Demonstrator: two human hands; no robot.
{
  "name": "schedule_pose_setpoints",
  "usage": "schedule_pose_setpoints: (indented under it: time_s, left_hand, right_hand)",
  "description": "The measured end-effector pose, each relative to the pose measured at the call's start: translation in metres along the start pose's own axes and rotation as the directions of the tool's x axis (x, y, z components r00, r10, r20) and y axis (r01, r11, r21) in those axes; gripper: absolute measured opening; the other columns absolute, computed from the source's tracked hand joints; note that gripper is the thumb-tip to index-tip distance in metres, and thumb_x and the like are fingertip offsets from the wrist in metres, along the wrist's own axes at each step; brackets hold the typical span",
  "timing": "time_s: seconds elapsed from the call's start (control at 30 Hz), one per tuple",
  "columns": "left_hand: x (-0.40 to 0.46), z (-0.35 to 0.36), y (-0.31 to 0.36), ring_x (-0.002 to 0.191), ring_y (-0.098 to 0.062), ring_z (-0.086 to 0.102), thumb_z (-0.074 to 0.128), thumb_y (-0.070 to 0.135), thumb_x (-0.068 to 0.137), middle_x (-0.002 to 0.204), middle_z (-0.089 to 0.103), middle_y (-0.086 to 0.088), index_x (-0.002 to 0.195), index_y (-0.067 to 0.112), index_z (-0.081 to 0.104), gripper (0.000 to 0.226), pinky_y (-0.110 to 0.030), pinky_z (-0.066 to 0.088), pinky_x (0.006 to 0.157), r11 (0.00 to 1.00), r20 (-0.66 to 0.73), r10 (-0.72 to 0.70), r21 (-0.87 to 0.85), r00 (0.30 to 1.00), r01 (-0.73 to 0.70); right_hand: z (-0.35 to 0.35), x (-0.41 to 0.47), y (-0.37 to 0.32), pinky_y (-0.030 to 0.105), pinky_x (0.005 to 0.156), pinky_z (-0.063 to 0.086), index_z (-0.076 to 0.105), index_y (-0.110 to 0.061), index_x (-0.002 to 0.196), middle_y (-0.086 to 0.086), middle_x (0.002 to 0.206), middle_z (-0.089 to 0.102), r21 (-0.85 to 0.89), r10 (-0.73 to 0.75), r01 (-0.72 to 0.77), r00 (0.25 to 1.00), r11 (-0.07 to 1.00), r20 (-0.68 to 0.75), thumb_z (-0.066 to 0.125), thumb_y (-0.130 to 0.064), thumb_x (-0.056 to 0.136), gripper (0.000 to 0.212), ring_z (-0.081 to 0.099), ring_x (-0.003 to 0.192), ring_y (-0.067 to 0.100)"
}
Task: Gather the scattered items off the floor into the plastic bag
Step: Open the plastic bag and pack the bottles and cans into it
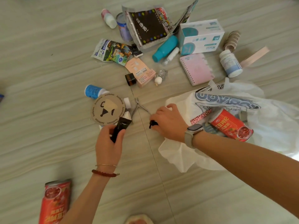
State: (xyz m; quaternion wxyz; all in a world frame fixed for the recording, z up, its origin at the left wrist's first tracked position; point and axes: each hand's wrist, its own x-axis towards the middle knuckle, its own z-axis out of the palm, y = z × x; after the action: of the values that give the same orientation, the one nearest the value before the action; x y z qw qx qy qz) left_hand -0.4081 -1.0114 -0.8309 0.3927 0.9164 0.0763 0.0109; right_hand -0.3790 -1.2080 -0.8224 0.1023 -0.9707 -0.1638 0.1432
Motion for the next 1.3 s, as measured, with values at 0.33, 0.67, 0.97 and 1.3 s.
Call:
schedule_pose_setpoints:
  time_s: [0.33,0.67,0.97,1.3]
  left_hand:
    - [0.002,0.002,0.141,0.072,0.011,0.056,0.062,0.035,0.074,0.081,0.055,0.022,0.087,0.031,0.049,0.019,-0.003,0.043,0.064,0.904,-0.022,0.222,-0.369,0.975,-0.215]
    - [-0.058,0.126,0.159,0.102,-0.027,0.057,0.054,0.035,0.087,0.109,0.063,-0.004,0.11,0.017,0.053,0.029,-0.036,0.038,0.085,0.546,0.642,0.604,0.098,0.472,-0.832]
    - [-0.044,0.146,0.141,0.11,-0.025,0.053,0.053,0.026,0.085,0.119,0.058,-0.003,0.11,0.017,0.058,0.027,-0.038,0.039,0.089,0.504,0.676,0.531,0.232,0.51,-0.832]
    - [0.008,0.044,0.077,0.097,-0.023,0.056,0.045,0.027,0.082,0.101,0.065,-0.012,0.097,0.01,0.065,0.031,-0.042,0.046,0.084,0.845,0.052,0.513,0.147,0.857,-0.514]
  right_hand:
    - [-0.123,-0.078,0.065,0.025,0.082,0.053,0.06,-0.023,0.1,-0.002,0.088,0.068,0.788,0.473,0.018,0.791,0.616,-0.388,0.068,-0.017,0.08,0.022,0.063,0.079,0.002]
    - [-0.078,-0.174,0.165,0.043,0.073,0.048,0.06,-0.011,0.11,0.017,0.092,0.065,0.32,0.529,-0.447,0.814,0.835,-0.24,0.05,-0.017,0.091,0.022,0.058,0.085,0.035]
    - [-0.029,-0.165,0.168,0.041,0.078,0.048,0.049,-0.011,0.126,0.014,0.119,0.053,0.046,0.534,-0.533,0.837,0.845,-0.119,0.049,-0.015,0.089,0.037,0.051,0.106,0.033]
    - [-0.037,-0.078,0.075,0.037,0.07,0.05,0.06,-0.009,0.109,0.011,0.101,0.065,0.029,0.028,-0.018,0.919,0.999,-0.393,0.045,-0.016,0.079,0.035,0.062,0.089,0.031]
